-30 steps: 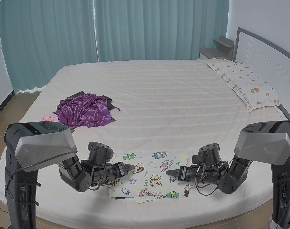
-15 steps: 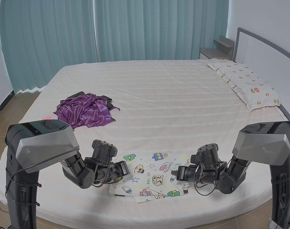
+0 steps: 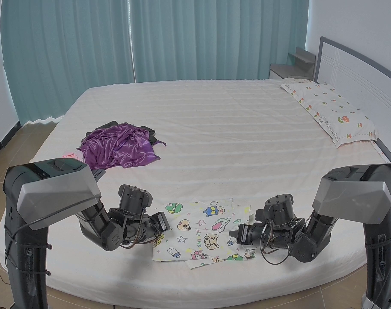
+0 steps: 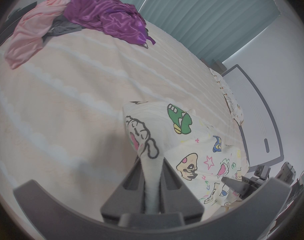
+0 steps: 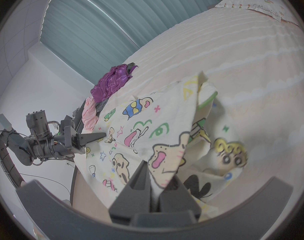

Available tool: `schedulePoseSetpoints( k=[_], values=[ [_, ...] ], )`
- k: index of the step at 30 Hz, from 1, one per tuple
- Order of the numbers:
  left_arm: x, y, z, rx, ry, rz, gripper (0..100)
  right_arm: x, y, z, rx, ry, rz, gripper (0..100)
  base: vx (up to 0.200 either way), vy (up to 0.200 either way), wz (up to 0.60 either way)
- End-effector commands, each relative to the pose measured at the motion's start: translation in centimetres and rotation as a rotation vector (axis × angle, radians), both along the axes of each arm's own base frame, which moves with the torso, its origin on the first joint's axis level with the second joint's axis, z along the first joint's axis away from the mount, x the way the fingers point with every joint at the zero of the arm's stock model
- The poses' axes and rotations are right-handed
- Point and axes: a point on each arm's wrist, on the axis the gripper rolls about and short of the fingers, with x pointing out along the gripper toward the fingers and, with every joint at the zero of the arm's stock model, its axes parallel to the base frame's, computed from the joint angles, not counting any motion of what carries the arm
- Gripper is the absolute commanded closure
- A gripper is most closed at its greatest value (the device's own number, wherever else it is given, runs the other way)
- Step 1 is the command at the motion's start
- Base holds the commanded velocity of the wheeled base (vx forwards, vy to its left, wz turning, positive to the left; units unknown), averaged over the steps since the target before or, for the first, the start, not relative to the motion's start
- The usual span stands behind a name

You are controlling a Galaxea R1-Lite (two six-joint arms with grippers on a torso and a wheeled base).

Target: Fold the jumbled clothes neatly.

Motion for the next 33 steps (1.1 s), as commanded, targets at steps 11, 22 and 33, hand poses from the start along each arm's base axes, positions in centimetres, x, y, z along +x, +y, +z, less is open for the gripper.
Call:
schedulePoseSetpoints(
  k=[11,22,33],
  values=[
    [1.0,0.7,0.4,-0.007,-0.025,0.027,100,0.1,0.2,-0.4,0.001,-0.035,-0.023,100,-0.018,0.073,0.0],
    [1.4,1.0,0.5,-0.01,-0.031,0.041,100,0.1,0.2,-0.5,0.0,-0.035,-0.025,100,0.0,0.055,0.0],
    [1.9,2.0,0.6,-0.012,-0.037,0.066,100,0.2,0.4,-0.3,0.007,-0.044,-0.026,100,0.0,0.2,0.0]
  ],
)
